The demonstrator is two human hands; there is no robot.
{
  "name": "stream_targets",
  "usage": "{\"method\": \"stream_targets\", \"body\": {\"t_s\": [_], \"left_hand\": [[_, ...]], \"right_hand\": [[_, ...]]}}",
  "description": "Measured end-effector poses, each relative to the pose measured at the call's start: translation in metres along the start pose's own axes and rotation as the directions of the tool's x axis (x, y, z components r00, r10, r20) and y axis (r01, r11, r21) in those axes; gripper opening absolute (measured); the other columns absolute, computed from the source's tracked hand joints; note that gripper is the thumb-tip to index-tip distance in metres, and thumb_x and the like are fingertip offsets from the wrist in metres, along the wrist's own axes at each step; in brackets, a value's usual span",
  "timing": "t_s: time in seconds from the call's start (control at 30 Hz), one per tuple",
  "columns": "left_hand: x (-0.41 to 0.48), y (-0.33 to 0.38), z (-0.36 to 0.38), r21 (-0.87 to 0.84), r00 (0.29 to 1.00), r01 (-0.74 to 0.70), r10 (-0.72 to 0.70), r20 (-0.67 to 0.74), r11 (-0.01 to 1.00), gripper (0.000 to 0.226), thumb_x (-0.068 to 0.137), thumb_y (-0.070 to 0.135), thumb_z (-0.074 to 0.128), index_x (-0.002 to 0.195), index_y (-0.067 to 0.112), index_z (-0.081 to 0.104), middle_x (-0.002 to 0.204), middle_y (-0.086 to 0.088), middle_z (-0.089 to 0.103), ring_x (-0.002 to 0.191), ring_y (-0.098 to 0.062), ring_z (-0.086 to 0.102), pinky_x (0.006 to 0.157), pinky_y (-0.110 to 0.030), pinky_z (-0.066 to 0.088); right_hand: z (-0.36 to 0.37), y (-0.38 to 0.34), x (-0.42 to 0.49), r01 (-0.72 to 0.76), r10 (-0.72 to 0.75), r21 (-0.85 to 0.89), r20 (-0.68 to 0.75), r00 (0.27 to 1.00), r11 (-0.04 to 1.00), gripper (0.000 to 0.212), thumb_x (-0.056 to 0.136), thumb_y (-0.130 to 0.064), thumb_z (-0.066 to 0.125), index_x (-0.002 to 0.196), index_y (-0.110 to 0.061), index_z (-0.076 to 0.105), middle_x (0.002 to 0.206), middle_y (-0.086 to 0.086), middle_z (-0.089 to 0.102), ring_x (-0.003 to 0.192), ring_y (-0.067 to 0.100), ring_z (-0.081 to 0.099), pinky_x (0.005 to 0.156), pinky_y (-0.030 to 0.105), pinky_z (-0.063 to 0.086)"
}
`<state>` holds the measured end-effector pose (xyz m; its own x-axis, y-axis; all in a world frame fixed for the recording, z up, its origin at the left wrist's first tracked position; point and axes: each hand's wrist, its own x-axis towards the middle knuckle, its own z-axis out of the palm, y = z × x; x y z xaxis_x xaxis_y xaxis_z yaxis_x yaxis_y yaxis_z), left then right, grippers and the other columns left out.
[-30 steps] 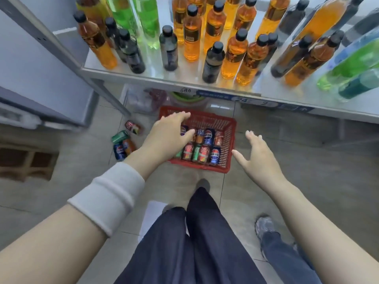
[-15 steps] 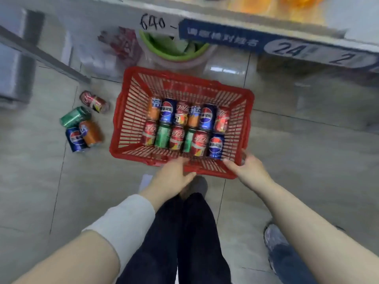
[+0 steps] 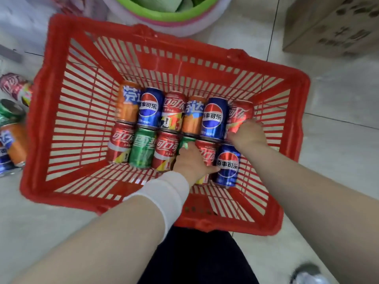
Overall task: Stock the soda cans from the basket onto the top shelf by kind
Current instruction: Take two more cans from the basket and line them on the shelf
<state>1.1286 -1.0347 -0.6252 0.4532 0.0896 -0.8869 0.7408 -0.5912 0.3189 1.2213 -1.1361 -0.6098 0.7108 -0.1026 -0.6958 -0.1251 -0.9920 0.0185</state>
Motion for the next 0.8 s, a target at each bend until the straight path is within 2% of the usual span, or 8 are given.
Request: {"method": "stream_targets", "body": {"t_s": [0.07, 0.17, 0.3, 0.37, 0.47, 0.6, 0.67, 0.8], "left_hand": [[0.006, 0.001, 0.008, 0.030, 0.999, 0.041, -0.041, 0.011, 0.999, 0.106, 0.067, 0.046, 0.077, 0.140, 0.007, 0.011, 0.140, -0.018, 0.032, 0.130, -0.032, 0.036, 0.105, -0.040, 0.035], [0.014, 0.000, 0.012, -0.001, 0.997, 0.075, -0.075, -0.001, 0.997, 0.105, 0.069, 0.041, 0.077, 0.139, 0.008, 0.006, 0.139, -0.020, 0.028, 0.128, -0.032, 0.037, 0.104, -0.039, 0.034], [0.024, -0.008, 0.010, -0.119, 0.996, 0.088, -0.091, -0.014, 0.989, 0.103, 0.065, 0.037, 0.081, 0.137, 0.005, 0.014, 0.138, -0.016, 0.034, 0.129, -0.030, 0.038, 0.104, -0.038, 0.036], [0.030, -0.013, 0.008, -0.127, 0.995, 0.101, -0.099, 0.024, 0.987, 0.107, 0.060, 0.043, 0.083, 0.137, 0.002, 0.021, 0.137, -0.013, 0.041, 0.127, -0.029, 0.041, 0.105, -0.039, 0.038], [0.035, -0.016, 0.002, -0.165, 0.989, 0.115, -0.098, 0.108, 0.980, 0.105, 0.050, 0.047, 0.085, 0.134, 0.007, 0.036, 0.131, -0.009, 0.052, 0.120, -0.026, 0.050, 0.100, -0.042, 0.044], [0.035, -0.024, -0.004, -0.354, 0.969, 0.129, -0.041, 0.245, 0.926, 0.076, 0.053, 0.035, 0.087, 0.119, 0.014, 0.054, 0.114, -0.006, 0.065, 0.103, -0.023, 0.063, 0.095, -0.042, 0.049], [0.033, -0.027, -0.006, -0.411, 0.963, 0.127, -0.013, 0.270, 0.903, 0.075, 0.054, 0.030, 0.087, 0.119, 0.014, 0.053, 0.112, -0.005, 0.066, 0.100, -0.022, 0.064, 0.094, -0.041, 0.050], [0.032, -0.030, -0.007, -0.431, 0.962, 0.122, 0.000, 0.273, 0.894, 0.082, 0.056, 0.032, 0.087, 0.125, 0.014, 0.046, 0.117, -0.004, 0.063, 0.102, -0.019, 0.062, 0.091, -0.037, 0.050]], "right_hand": [[0.009, -0.004, 0.007, -0.099, 0.101, 0.054, -0.040, 0.994, 0.994, 0.082, 0.090, -0.043, 0.053, 0.142, 0.008, 0.016, 0.147, 0.026, 0.022, 0.132, 0.035, 0.031, 0.105, 0.037, 0.032], [0.018, -0.013, 0.011, -0.171, 0.176, 0.050, -0.134, 0.975, 0.984, 0.095, 0.082, -0.054, 0.059, 0.140, 0.009, 0.017, 0.145, 0.026, 0.026, 0.133, 0.035, 0.029, 0.108, 0.037, 0.029], [0.021, -0.019, 0.016, -0.211, 0.218, 0.055, -0.207, 0.954, 0.976, 0.097, 0.080, -0.053, 0.062, 0.139, 0.009, 0.016, 0.145, 0.026, 0.026, 0.134, 0.035, 0.028, 0.110, 0.037, 0.025], [0.021, -0.017, 0.020, -0.199, 0.198, 0.018, -0.233, 0.952, 0.980, 0.092, 0.082, -0.051, 0.061, 0.138, 0.008, 0.018, 0.143, 0.025, 0.031, 0.132, 0.035, 0.032, 0.108, 0.038, 0.026], [0.023, -0.012, 0.021, -0.176, 0.176, 0.021, -0.246, 0.953, 0.984, 0.091, 0.080, -0.048, 0.064, 0.138, 0.006, 0.021, 0.140, 0.024, 0.036, 0.129, 0.034, 0.036, 0.107, 0.038, 0.029], [0.024, -0.010, 0.023, -0.172, 0.167, 0.001, -0.248, 0.954, 0.985, 0.089, 0.080, -0.050, 0.064, 0.137, 0.006, 0.025, 0.141, 0.023, 0.036, 0.131, 0.035, 0.033, 0.109, 0.040, 0.027], [0.026, -0.010, 0.024, -0.175, 0.195, 0.104, -0.240, 0.951, 0.979, 0.087, 0.081, -0.045, 0.065, 0.139, 0.005, 0.023, 0.143, 0.021, 0.034, 0.134, 0.034, 0.030, 0.112, 0.039, 0.025], [0.036, -0.009, 0.023, -0.143, 0.270, 0.434, -0.246, 0.931, 0.890, 0.084, 0.082, -0.033, 0.067, 0.144, -0.003, 0.020, 0.147, 0.016, 0.030, 0.137, 0.029, 0.028, 0.114, 0.036, 0.023]]}}
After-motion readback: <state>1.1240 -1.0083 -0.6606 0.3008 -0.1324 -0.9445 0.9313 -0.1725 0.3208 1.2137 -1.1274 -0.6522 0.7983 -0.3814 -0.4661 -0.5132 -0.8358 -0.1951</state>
